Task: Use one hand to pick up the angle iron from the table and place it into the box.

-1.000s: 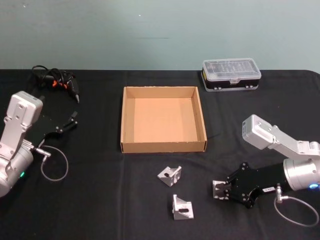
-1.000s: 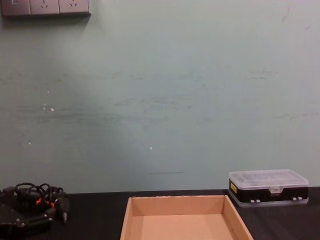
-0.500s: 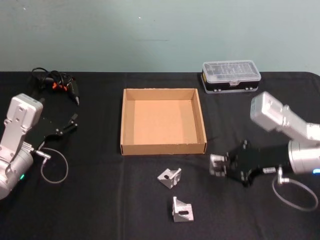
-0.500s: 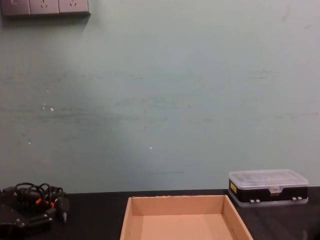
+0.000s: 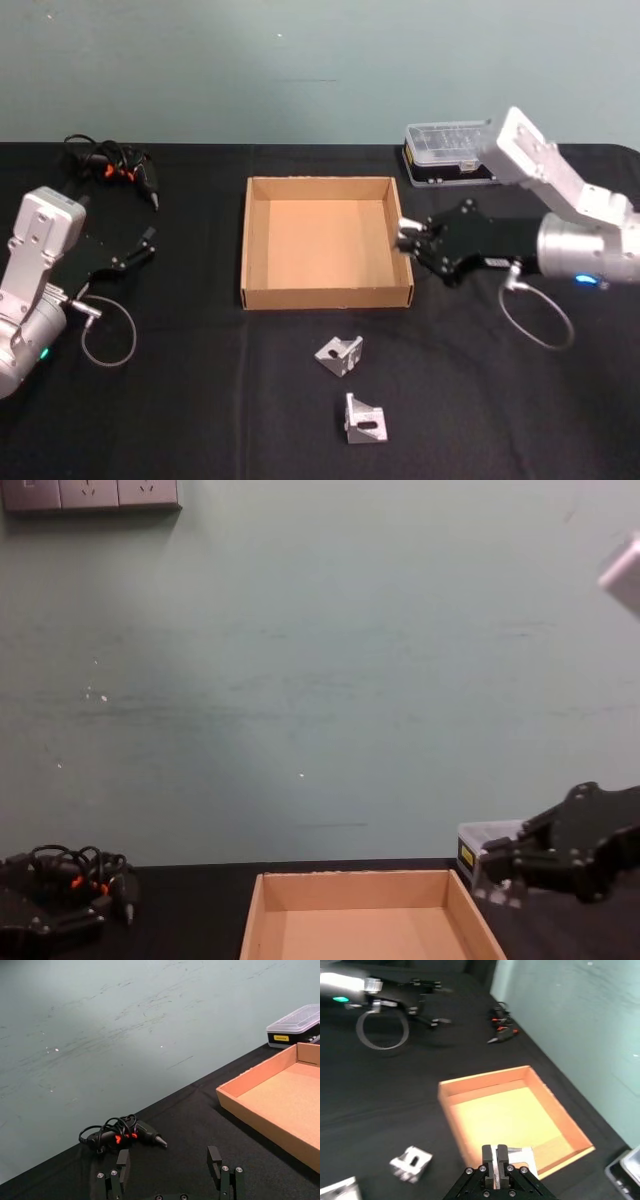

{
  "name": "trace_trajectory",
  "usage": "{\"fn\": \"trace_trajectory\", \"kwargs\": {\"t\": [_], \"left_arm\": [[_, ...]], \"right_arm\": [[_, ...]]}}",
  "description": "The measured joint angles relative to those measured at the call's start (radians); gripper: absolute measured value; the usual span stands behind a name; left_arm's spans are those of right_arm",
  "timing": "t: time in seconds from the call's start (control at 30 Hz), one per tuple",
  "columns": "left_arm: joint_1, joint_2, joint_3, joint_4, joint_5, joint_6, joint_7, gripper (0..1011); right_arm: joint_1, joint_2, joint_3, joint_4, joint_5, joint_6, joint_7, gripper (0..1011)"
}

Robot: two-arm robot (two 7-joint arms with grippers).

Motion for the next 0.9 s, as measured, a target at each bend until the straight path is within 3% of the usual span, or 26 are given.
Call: {"fn": "trace_trajectory", "kwargs": {"t": [0.2,0.5,0.9], "left_arm": [[0.0,0.0,0.0,0.0,0.0,0.0,0.0,1011],[0.0,0.0,0.0,0.0,0.0,0.0,0.0,1011],[0.0,0.0,0.0,0.0,0.0,0.0,0.0,1011]], "right_arm": [[0.036,-0.097,-0.006,0.126,-0.039,-0.019,-0.037,58],[0.086,-0.212,-0.031,0.301,-0.073,-0.065,-0.018,58],[0.117,-0.292,-0.053,0.428,-0.109,-0.088,0.007,58]]}}
